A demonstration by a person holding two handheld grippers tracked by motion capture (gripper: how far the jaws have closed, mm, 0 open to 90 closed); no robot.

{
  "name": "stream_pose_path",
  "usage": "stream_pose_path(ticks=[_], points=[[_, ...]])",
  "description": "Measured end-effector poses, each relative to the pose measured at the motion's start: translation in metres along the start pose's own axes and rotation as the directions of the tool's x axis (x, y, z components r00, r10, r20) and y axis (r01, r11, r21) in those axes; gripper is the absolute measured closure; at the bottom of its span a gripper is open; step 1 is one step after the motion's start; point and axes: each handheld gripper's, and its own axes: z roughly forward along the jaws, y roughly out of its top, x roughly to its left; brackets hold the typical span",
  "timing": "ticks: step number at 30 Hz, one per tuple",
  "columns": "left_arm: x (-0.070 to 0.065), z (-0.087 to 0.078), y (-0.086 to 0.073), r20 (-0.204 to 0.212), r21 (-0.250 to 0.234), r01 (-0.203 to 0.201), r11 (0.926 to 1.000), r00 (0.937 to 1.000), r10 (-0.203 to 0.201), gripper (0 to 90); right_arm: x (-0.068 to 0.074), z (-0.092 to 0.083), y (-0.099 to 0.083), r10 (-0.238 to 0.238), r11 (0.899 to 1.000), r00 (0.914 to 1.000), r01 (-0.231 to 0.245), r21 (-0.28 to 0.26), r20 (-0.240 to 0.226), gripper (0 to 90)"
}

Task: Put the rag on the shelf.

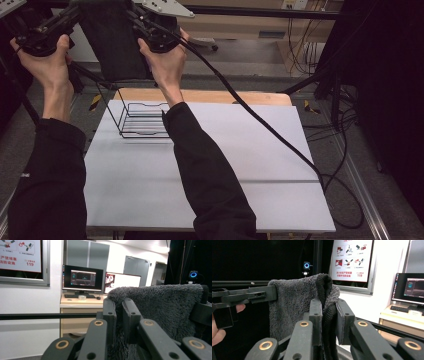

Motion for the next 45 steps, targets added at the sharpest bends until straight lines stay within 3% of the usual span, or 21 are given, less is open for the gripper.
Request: stream_pose_path(ticks=[9, 17, 27, 45], points=[[0.011, 0.006, -0.017, -0.004, 0.013, -0.014, 0.9998, 0.9999, 0.014, 81.9, -0.005, 0.012, -0.015, -0.018, 0.999, 0.9998, 0.019, 0.038, -0.001, 77.8], [0.015, 0.009, -0.030, 0.001, 0.056, -0.021, 0.9982, 0.9998, 0.021, 81.9, -0.008, 0.015, -0.029, -0.026, 0.997, 0.9997, 0.026, 0.079, 0.000, 77.8], [0.014, 0.008, -0.045, 0.036, 0.089, -0.052, 0.9946, 0.9981, 0.049, 81.9, -0.013, 0.007, -0.047, -0.002, 0.993, 1.0000, 0.003, 0.115, -0.008, 77.6], [0.013, -0.012, -0.064, 0.083, 0.082, -0.070, 0.9942, 0.9946, 0.063, 82.0, -0.008, -0.010, -0.066, -0.028, 0.992, 0.9983, 0.034, 0.122, -0.051, 77.6]])
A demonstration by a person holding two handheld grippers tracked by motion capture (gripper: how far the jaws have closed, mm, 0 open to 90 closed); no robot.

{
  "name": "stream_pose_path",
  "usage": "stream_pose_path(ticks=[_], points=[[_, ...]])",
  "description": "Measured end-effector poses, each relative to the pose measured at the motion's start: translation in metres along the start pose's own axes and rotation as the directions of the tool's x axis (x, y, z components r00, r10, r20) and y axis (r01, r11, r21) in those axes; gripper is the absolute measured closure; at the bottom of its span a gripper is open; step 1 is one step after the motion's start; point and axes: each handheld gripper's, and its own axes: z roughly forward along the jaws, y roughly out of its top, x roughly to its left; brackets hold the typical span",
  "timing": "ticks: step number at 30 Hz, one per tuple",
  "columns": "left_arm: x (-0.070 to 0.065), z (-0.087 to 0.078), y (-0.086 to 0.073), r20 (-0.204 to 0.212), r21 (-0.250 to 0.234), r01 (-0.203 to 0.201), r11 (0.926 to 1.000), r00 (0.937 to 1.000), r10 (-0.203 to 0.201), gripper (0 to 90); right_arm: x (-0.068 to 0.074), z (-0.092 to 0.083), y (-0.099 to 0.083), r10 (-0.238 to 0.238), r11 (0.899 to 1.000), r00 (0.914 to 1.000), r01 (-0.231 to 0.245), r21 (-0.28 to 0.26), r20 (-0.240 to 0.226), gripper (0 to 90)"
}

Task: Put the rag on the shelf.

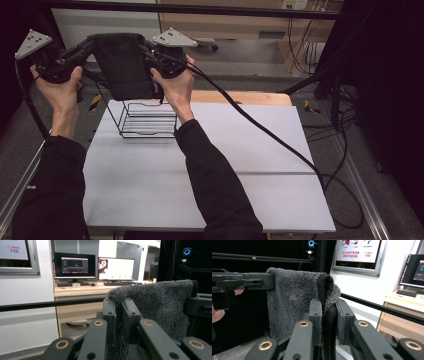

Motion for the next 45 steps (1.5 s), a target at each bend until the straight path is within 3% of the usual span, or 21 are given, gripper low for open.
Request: stream_pose_path(ticks=[17, 34, 45], points=[[-0.003, -0.018, -0.010, 0.006, -0.004, -0.023, 0.9997, 0.9997, 0.023, 82.0, 0.015, -0.010, -0.004, -0.070, 0.998, 0.9975, 0.070, 0.004, -0.011, 77.4], [-0.007, -0.025, -0.020, 0.027, 0.003, -0.045, 0.9990, 0.9986, 0.045, 81.9, 0.016, -0.016, -0.015, -0.075, 0.997, 0.9969, 0.076, 0.019, -0.025, 77.4], [-0.008, -0.036, -0.032, 0.031, 0.013, -0.058, 0.9982, 0.9979, 0.057, 81.9, 0.026, -0.021, -0.021, -0.130, 0.991, 0.9906, 0.132, 0.032, -0.043, 77.3]])
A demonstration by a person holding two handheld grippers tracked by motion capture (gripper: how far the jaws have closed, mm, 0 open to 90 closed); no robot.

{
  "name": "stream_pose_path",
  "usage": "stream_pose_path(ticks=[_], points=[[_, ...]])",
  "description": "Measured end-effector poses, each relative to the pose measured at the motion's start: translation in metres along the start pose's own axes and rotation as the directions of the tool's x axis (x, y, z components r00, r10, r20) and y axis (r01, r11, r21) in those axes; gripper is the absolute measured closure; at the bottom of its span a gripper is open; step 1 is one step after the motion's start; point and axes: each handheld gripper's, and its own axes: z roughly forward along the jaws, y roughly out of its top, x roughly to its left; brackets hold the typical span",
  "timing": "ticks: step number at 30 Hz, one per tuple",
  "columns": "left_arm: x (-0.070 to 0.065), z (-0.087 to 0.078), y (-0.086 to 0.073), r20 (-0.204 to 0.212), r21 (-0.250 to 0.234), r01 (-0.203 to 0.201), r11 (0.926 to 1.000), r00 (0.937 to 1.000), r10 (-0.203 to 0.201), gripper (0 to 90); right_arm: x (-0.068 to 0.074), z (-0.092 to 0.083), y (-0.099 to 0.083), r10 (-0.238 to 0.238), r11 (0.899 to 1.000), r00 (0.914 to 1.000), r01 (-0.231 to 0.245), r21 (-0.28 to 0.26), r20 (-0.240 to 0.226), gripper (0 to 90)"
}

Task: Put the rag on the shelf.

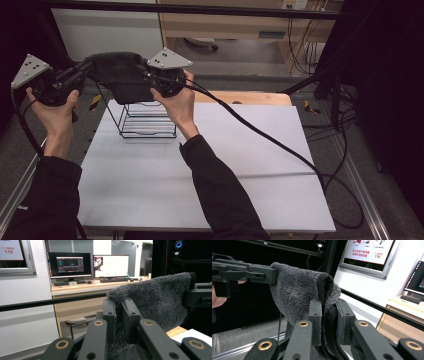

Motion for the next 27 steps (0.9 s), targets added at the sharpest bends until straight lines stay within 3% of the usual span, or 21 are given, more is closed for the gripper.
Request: stream_pose_path(ticks=[9, 18, 27], points=[[-0.002, -0.004, -0.005, 0.007, 0.012, -0.010, 0.9999, 0.9999, 0.010, 81.9, 0.003, -0.001, -0.002, -0.017, 1.000, 0.9999, 0.017, 0.018, -0.001, 77.3], [-0.009, -0.009, -0.010, 0.019, 0.043, -0.044, 0.9981, 0.9989, 0.043, 81.8, 0.001, -0.006, -0.013, 0.017, 0.999, 0.9994, -0.016, 0.040, -0.031, 76.9], [-0.011, -0.014, -0.019, 0.044, 0.087, -0.014, 0.9961, 0.9990, 0.010, 81.2, 0.006, -0.009, -0.022, 0.005, 0.997, 0.9986, -0.001, 0.076, -0.052, 75.9]])
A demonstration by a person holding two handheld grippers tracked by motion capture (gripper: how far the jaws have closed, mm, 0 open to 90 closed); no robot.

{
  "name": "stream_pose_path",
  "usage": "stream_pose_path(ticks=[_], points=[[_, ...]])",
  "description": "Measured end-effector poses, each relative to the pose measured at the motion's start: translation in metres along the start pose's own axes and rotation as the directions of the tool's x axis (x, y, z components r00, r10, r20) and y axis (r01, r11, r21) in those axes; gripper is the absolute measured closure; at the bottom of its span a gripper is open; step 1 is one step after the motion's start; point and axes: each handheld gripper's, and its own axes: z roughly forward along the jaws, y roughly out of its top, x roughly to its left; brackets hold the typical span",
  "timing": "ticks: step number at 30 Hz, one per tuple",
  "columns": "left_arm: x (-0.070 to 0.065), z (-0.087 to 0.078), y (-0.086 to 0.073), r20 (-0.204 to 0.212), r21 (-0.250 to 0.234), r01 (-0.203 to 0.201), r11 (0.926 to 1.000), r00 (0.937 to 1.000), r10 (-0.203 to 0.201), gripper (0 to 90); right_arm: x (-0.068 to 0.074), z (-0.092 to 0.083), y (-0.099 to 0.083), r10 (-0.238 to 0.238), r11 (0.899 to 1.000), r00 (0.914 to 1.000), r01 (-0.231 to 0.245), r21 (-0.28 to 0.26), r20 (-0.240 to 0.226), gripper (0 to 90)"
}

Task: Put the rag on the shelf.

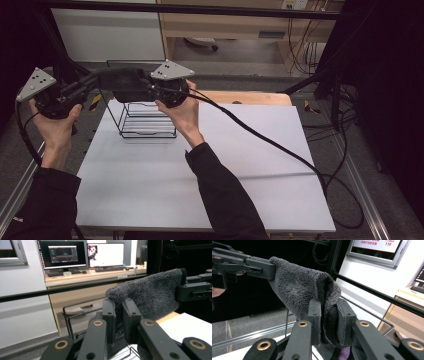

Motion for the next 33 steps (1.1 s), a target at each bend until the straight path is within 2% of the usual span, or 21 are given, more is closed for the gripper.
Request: stream_pose_path(ticks=[7, 13, 16, 24, 29, 33], points=[[-0.002, -0.006, -0.011, 0.017, 0.042, 0.022, 0.9989, 0.9996, -0.022, 80.0, 0.004, -0.002, -0.006, -0.010, 0.999, 0.9998, 0.010, 0.048, -0.016, 73.9], [-0.006, -0.009, -0.018, 0.011, 0.084, 0.008, 0.9964, 0.9999, -0.009, 78.6, 0.009, -0.004, -0.009, -0.023, 0.996, 0.9996, 0.024, 0.085, -0.015, 70.3], [-0.007, -0.010, -0.020, 0.008, 0.106, 0.007, 0.9943, 0.9999, -0.008, 77.8, 0.010, -0.007, -0.010, -0.007, 0.995, 0.9998, 0.009, 0.095, -0.021, 66.4], [-0.014, -0.011, -0.031, -0.004, 0.182, -0.018, 0.9832, 0.9998, 0.019, 74.5, 0.013, -0.011, -0.021, 0.020, 0.989, 0.9996, -0.017, 0.147, -0.019, 60.1], [-0.014, -0.010, -0.038, -0.001, 0.208, -0.013, 0.9781, 0.9999, 0.014, 73.1, 0.018, -0.013, -0.025, 0.004, 0.986, 1.0000, -0.003, 0.167, -0.006, 56.6], [-0.014, -0.009, -0.042, 0.002, 0.224, -0.008, 0.9747, 1.0000, 0.008, 71.9, 0.018, -0.016, -0.028, 0.034, 0.982, 0.9994, -0.033, 0.184, -0.006, 55.7]])
